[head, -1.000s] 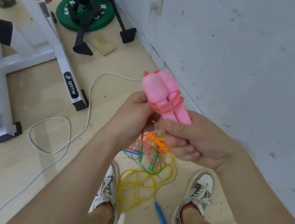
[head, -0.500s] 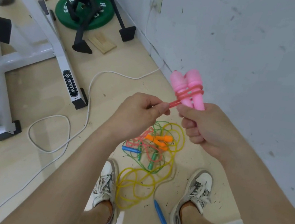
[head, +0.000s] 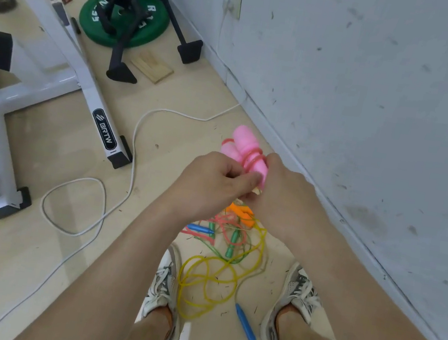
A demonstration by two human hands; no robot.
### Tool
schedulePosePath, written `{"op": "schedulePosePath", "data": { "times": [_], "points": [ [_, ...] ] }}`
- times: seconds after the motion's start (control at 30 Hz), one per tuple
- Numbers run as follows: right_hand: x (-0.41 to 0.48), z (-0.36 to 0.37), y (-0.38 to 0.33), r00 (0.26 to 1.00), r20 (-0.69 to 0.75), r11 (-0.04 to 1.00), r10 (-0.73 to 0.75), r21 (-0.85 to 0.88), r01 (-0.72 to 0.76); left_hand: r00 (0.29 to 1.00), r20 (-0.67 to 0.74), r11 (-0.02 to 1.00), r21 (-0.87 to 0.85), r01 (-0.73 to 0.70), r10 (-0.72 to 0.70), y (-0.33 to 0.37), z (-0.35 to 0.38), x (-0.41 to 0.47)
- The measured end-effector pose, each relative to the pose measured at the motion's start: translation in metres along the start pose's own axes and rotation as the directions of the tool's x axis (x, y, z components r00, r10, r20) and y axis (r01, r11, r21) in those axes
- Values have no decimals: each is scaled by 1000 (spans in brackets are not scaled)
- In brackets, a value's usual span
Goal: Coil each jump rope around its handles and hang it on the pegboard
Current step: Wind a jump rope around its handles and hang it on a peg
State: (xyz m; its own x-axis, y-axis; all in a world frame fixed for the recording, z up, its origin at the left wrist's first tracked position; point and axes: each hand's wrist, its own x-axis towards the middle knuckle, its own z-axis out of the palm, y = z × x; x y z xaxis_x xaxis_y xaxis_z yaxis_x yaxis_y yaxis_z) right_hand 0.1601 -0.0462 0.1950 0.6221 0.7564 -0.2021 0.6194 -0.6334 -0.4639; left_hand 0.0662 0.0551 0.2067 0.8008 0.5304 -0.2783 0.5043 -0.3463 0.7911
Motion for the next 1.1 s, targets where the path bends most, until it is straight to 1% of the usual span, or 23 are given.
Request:
{"op": "schedulePosePath", "data": {
  "times": [0.1,0.17,0.23,0.27,0.33,0.4,0.43,0.47,0.53,0.63,0.67,0.7,0.73,0.8,0.83,0.9,0.97,1.0,1.03,1.07,1.1],
  "points": [
    [1,0,2,999,37,1000,17,-6,-17,998,61,989,-151,7,2,1,-2,-1],
    [1,2,4,989,141,998,43,-55,-36,992,121,977,-212,-2,28,2,-6,-3],
    [2,3,5,962,270,998,43,-55,-29,989,134,985,-167,-41,64,4,-9,-5],
    [1,1,5,938,344,999,29,-32,-19,991,111,991,-118,-67,80,4,-10,-5],
    [-3,-5,2,855,518,1000,-10,-9,17,993,17,993,-15,-114,115,3,-14,-4],
    [-12,-14,-3,727,687,1000,-21,9,20,990,-33,990,-15,-138,137,2,-19,-3],
    [-15,-19,-6,660,751,1000,-15,29,-11,991,-21,990,-34,-136,135,1,-22,-3],
    [-16,-24,-8,603,797,997,-28,69,-45,992,15,990,-66,-126,128,0,-25,-3],
    [-18,-34,-10,495,860,978,-121,188,-87,986,132,984,-156,-85,106,-5,-35,-5],
    [-19,-43,-8,357,877,899,-320,400,-176,945,323,986,-165,0,54,-13,-42,-7],
    [-19,-43,-7,334,860,858,-386,468,-212,936,349,986,-167,4,55,-16,-40,-6],
    [-19,-44,-5,327,834,811,-445,530,-247,934,348,980,-199,-17,87,-15,-38,-5],
    [-18,-44,-2,330,804,761,-494,584,-282,940,317,961,-274,-37,127,-16,-35,-3],
    [-15,-45,4,344,737,643,-582,676,-362,951,266,869,-494,-9,161,-15,-31,-4],
    [-13,-45,8,353,711,586,-608,702,-404,958,246,825,-564,17,149,-16,-28,-4],
    [-13,-46,14,378,676,495,-632,728,-475,977,177,840,-542,-2,117,-18,-24,-7],
    [-13,-47,16,391,664,446,-638,732,-515,961,180,860,-501,-94,210,-19,-17,-9],
    [-13,-47,16,397,662,429,-635,730,-533,960,156,868,-478,-132,232,-14,-13,-10],
    [-13,-47,15,412,657,403,-631,732,-549,969,104,870,-469,-149,222,-7,-9,-9],
    [-11,-47,13,451,651,373,-611,738,-562,977,23,879,-442,-180,211,-3,-7,-7],
    [-10,-46,12,511,645,344,-568,751,-564,977,-56,880,-426,-211,207,2,-4,-7]
  ]
}}
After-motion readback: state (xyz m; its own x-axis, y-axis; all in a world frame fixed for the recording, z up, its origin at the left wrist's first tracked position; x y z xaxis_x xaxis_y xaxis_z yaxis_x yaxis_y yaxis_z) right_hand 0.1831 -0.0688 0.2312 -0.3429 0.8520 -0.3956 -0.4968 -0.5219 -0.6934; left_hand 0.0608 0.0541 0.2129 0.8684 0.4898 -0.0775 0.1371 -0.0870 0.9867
